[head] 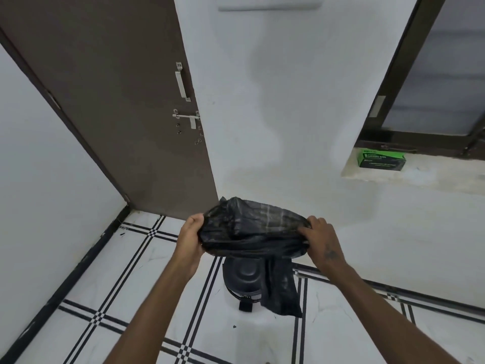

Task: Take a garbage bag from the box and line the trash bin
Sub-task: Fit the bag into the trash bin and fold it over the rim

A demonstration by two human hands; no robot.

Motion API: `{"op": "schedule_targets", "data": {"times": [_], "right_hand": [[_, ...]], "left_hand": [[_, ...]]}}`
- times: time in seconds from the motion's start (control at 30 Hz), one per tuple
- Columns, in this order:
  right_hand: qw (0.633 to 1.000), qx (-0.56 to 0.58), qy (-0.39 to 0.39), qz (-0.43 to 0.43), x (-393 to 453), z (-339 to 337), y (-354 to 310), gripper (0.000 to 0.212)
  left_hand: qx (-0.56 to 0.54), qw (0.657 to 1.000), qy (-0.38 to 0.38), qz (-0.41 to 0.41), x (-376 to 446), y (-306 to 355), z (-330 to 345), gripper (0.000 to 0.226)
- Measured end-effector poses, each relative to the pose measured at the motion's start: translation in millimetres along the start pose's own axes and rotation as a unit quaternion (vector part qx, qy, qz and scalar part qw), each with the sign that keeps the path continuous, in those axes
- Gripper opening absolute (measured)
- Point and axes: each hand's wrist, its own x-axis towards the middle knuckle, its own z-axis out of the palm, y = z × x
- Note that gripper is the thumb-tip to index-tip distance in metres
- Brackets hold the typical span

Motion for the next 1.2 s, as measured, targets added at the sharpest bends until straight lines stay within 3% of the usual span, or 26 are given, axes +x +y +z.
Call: {"op": "schedule_targets", "data": {"times": [0.1,0.17,0.23,0.27,0.3,0.37,0.43,0.5,0.57,0.7,0.8,0.87,0.97,1.07,1.13,1.2], "right_hand": [[0.996,0.086,-0.024,-0.003,10.8,5.3,10.9,0.044],[0.997,0.061,-0.044,-0.025,12.2,10.6,19.4,0.051],[0.995,0.076,-0.058,0.033,13.2,10.8,29.2,0.050],[0.990,0.098,-0.061,0.084,15.1,9.5,32.8,0.047],[0.979,0.125,-0.065,0.147,18.6,7.4,35.7,0.041],[0.935,0.217,-0.063,0.274,25.5,4.0,42.4,0.026],[0.854,0.364,-0.031,0.369,29.6,2.9,44.4,0.014],[0.778,0.472,0.013,0.414,31.6,6.7,43.2,0.012],[0.755,0.496,0.041,0.427,35.5,14.3,41.0,0.014],[0.807,0.413,0.091,0.412,36.4,31.3,39.1,0.023],[0.906,0.264,0.027,0.330,20.3,37.6,39.1,0.032],[0.938,0.197,-0.019,0.286,10.4,41.9,28.9,0.033],[0.941,0.185,-0.119,0.257,15.4,47.3,8.7,0.037],[0.902,0.268,-0.223,0.256,44.5,40.2,-13.6,0.038],[0.902,0.296,-0.174,0.262,65.8,21.2,-31.2,0.031],[0.924,0.269,-0.009,0.272,79.1,2.4,-45.9,0.025]], "left_hand": [[0.219,0.973,0.001,0.069,1.7,1.6,0.7,0.054],[0.453,0.883,0.009,0.120,5.9,-2.8,0.1,0.045],[0.589,0.793,0.038,0.151,12.1,-5.9,-0.7,0.023],[0.622,0.766,0.062,0.151,17.2,-8.2,-3.7,0.015],[0.629,0.759,0.087,0.142,21.0,-9.5,-6.7,0.011],[0.579,0.802,0.116,0.091,26.6,-12.0,-12.2,0.016],[0.469,0.875,0.114,0.030,27.0,-14.6,-9.7,0.022],[0.339,0.937,0.088,-0.022,26.1,-18.3,-0.4,0.026],[0.250,0.967,0.028,-0.049,25.8,-17.4,9.5,0.029],[0.208,0.975,-0.031,-0.069,34.7,-6.2,10.5,0.031],[0.197,0.976,0.021,-0.086,48.6,2.4,-12.7,0.025],[0.214,0.970,0.070,-0.091,57.2,5.4,-31.0,0.023],[0.252,0.961,0.104,-0.051,69.6,-0.1,-45.3,0.026],[0.234,0.969,0.074,-0.001,85.9,2.7,-43.8,0.025],[0.203,0.976,0.057,0.051,92.9,14.1,-38.8,0.028],[0.185,0.969,0.066,0.148,89.5,27.7,-41.1,0.037]]}}
